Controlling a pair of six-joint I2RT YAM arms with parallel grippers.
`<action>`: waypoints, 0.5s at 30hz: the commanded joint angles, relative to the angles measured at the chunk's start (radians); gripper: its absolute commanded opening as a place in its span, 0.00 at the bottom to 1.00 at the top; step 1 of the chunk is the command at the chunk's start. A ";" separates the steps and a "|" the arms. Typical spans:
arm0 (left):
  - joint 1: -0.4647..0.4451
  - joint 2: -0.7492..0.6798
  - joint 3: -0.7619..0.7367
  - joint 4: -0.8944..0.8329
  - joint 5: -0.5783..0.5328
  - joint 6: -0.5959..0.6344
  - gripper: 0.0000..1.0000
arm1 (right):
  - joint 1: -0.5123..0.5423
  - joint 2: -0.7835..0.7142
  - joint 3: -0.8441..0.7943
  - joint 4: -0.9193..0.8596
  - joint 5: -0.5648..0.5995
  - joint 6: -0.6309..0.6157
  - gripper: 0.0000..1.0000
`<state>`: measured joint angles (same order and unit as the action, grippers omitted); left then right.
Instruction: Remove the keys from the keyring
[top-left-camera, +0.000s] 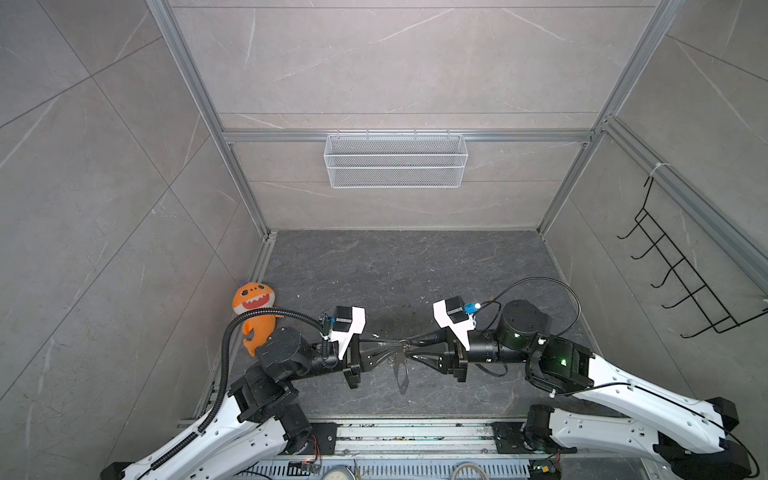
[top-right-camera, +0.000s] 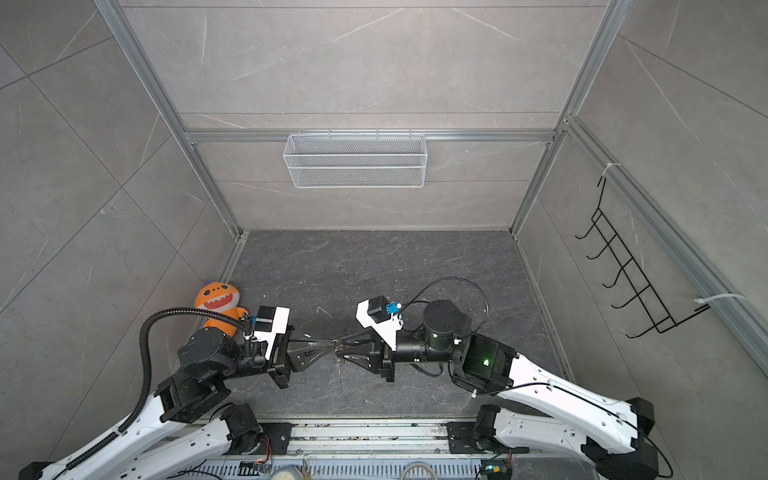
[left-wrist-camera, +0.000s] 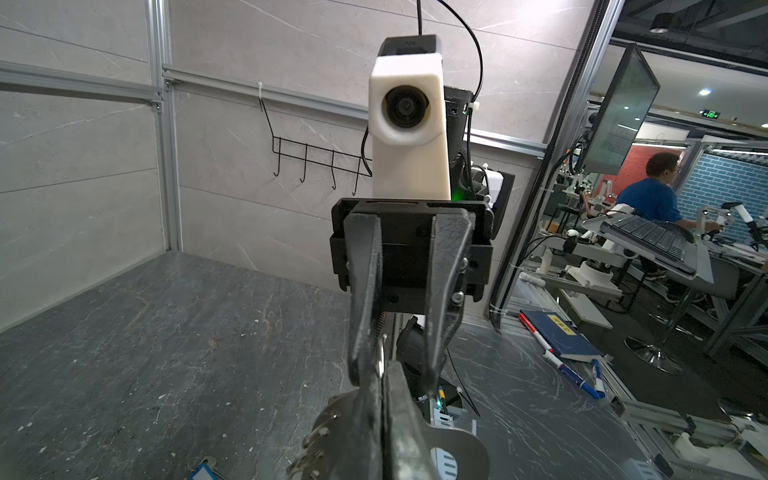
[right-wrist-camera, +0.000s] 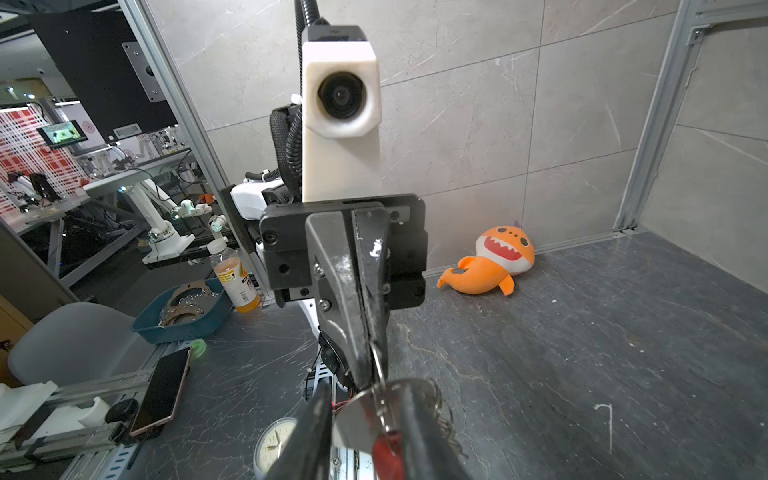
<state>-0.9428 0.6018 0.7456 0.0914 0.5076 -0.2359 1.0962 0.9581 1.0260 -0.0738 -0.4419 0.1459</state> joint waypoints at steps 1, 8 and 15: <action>-0.004 -0.007 0.019 0.061 0.017 -0.012 0.00 | 0.006 -0.004 -0.005 0.040 -0.014 0.009 0.22; -0.004 -0.008 0.017 0.064 0.016 -0.012 0.00 | 0.006 -0.004 -0.010 0.036 -0.012 0.012 0.11; -0.004 -0.004 0.026 0.062 0.021 -0.019 0.00 | 0.005 -0.004 -0.005 0.022 -0.010 0.014 0.00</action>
<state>-0.9447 0.5991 0.7456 0.0963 0.5251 -0.2405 1.0962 0.9581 1.0252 -0.0620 -0.4416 0.1493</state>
